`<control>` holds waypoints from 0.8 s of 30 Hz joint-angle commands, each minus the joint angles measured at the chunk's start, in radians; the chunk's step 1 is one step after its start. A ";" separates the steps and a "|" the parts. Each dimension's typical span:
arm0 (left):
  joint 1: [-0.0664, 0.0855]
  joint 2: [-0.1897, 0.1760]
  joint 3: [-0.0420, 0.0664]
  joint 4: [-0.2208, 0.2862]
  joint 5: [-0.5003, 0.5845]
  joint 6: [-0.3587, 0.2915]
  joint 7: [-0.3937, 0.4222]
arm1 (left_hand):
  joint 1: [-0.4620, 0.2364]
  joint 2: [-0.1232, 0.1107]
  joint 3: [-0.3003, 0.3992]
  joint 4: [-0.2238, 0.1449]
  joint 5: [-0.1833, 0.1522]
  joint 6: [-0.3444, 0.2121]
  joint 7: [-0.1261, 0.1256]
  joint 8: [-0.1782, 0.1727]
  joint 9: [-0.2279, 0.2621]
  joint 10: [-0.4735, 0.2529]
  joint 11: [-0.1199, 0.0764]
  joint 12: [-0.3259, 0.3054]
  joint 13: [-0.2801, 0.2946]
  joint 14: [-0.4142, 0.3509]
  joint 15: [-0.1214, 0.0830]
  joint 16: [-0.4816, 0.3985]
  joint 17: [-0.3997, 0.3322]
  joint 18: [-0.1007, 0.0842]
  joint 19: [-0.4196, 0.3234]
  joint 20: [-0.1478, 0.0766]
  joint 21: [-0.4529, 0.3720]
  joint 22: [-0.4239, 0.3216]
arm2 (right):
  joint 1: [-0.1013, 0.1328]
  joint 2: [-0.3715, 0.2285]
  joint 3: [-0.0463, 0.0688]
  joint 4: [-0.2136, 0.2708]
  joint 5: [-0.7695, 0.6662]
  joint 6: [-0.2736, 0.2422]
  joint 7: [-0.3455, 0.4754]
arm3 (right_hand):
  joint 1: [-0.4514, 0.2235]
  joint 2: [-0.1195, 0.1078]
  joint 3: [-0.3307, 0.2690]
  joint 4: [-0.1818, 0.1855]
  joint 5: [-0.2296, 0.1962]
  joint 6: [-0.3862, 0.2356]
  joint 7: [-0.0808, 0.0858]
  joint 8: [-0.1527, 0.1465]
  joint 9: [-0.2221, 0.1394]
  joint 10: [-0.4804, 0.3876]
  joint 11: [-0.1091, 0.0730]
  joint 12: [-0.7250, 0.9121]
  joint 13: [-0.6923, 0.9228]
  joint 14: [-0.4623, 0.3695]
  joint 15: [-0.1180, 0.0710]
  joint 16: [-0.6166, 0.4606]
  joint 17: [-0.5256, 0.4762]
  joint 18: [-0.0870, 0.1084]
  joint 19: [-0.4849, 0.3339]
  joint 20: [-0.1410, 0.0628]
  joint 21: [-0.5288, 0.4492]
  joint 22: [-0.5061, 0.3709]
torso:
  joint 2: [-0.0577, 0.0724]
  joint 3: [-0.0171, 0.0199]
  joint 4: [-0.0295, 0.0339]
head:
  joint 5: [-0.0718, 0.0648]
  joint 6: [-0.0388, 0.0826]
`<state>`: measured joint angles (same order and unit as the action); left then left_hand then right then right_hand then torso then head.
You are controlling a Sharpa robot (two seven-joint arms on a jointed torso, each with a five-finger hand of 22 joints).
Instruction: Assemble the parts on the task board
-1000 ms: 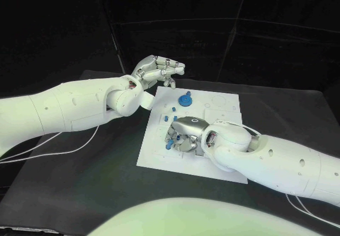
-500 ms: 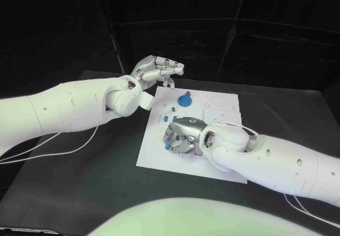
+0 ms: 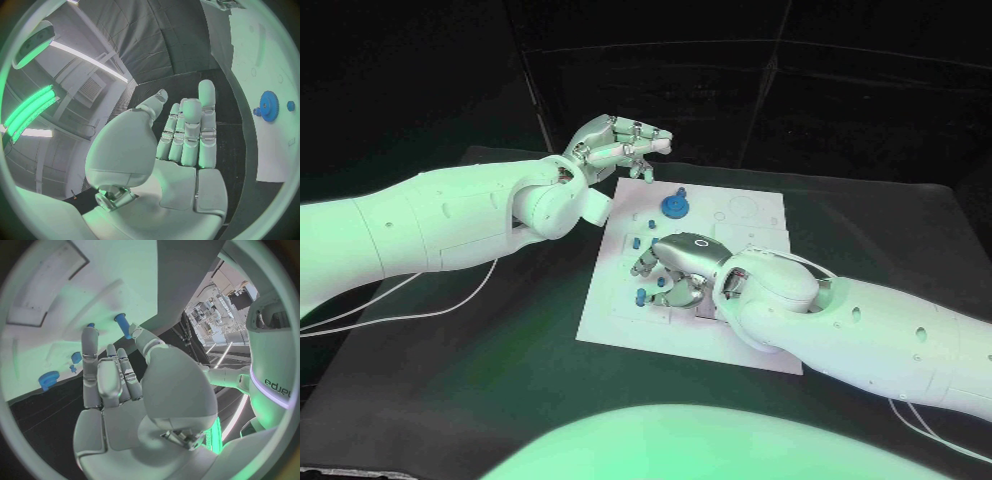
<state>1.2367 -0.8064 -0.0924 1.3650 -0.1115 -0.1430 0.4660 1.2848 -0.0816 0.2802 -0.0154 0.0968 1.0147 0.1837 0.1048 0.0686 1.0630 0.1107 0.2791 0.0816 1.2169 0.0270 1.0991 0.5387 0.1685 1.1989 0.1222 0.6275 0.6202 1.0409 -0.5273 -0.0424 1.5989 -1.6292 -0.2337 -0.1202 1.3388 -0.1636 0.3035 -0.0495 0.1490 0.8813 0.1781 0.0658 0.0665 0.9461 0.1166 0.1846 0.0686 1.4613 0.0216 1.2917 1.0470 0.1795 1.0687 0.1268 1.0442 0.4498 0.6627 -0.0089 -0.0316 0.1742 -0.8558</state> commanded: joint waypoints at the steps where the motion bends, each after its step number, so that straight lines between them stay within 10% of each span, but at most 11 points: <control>1: 0.002 -0.001 0.001 0.001 0.004 0.009 0.003 | -0.001 0.008 -0.006 0.002 0.003 -0.007 0.003 0.005 -0.001 -0.007 0.002 0.006 0.001 -0.007 0.002 0.001 -0.001 0.014 -0.001 0.005 -0.006 -0.001 | 0.002 -0.035 0.001 0.029 0.023 -0.146 0.048 | 0.009 0.010 -0.021 0.001 -0.001 -0.011 0.000 0.002 0.001 -0.008 -0.002 0.019 0.003 0.001 0.003 -0.007 -0.009 0.006 -0.005 0.000 -0.008 -0.004 | -0.002 0.0000 -0.0014 | -0.010 0.006; 7: 0.002 -0.005 0.001 0.001 0.004 0.009 0.003 | -0.001 0.008 -0.006 0.002 0.003 -0.007 0.003 0.005 -0.001 -0.007 0.002 0.006 0.001 -0.007 0.002 0.001 -0.001 0.014 -0.001 0.005 -0.006 -0.001 | 0.011 -0.169 0.007 0.116 0.170 -0.228 0.062 | -0.028 0.037 -0.067 0.042 0.032 0.073 0.003 0.042 0.016 0.121 -0.012 0.119 0.026 0.024 -0.002 0.028 0.050 0.007 0.020 -0.001 -0.001 -0.001 | -0.006 -0.0015 -0.0028 | -0.056 0.016; 15: 0.001 -0.011 0.000 0.002 0.004 0.008 0.004 | -0.001 0.008 -0.006 0.002 0.003 -0.007 0.003 0.005 -0.001 -0.007 0.002 0.006 0.001 -0.007 0.002 0.001 -0.001 0.014 -0.001 0.005 -0.006 -0.001 | 0.028 -0.377 0.018 0.196 0.423 -0.265 -0.045 | -0.075 0.031 -0.129 0.095 0.124 0.161 -0.059 0.096 0.027 0.330 -0.084 0.403 0.200 0.053 -0.062 0.102 0.159 -0.020 0.113 -0.058 0.098 0.163 | -0.020 -0.0033 -0.0184 | -0.103 0.026; 19: 0.001 -0.011 -0.001 0.003 0.004 0.009 0.004 | -0.001 0.008 -0.006 0.002 0.003 -0.007 0.003 0.005 -0.001 -0.007 0.002 0.006 0.001 -0.007 0.002 0.001 -0.001 0.014 -0.001 0.005 -0.006 -0.001 | 0.028 -0.424 0.018 0.212 0.428 -0.244 -0.114 | -0.081 0.040 -0.196 0.131 0.145 0.149 -0.065 0.138 0.031 0.330 -0.089 0.894 0.740 0.063 -0.065 0.149 0.238 -0.028 0.131 -0.064 0.124 0.206 | -0.024 -0.0002 -0.0288 | -0.120 0.024; 24: 0.000 -0.016 -0.006 0.007 0.015 0.010 0.003 | -0.001 0.008 -0.006 0.002 0.003 -0.007 0.003 0.005 -0.001 -0.007 0.002 0.006 0.001 -0.007 0.002 0.001 -0.001 0.014 -0.001 0.005 -0.006 -0.001 | 0.014 -0.450 0.018 0.225 0.350 -0.202 -0.240 | -0.109 0.044 -0.271 0.184 0.185 0.128 -0.066 0.180 0.041 0.360 -0.087 1.065 0.959 0.067 -0.066 0.173 0.281 -0.028 0.137 -0.063 0.130 0.219 | -0.026 0.0025 -0.0410 | -0.131 0.021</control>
<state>1.2356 -0.8212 -0.0984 1.3690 -0.1091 -0.1427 0.4651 1.2852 -0.0812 0.2802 -0.0154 0.0968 1.0147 0.1837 0.1048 0.0686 1.0630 0.1107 0.2790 0.0814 1.2169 0.0270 1.0991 0.5387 0.1685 1.1989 0.1222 0.6275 0.6204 1.0551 -0.9771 -0.0243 1.8189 -1.2660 -0.4533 -0.2466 1.2343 -0.1192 0.0349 0.1350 0.3302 1.0106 0.1118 0.2437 0.1076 1.3026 0.0285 1.2417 1.0175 1.4633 -0.0379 1.4634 1.3083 0.1625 1.1962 0.0643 1.1685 0.6681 0.6393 -0.0086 -0.0630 0.0474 -0.8334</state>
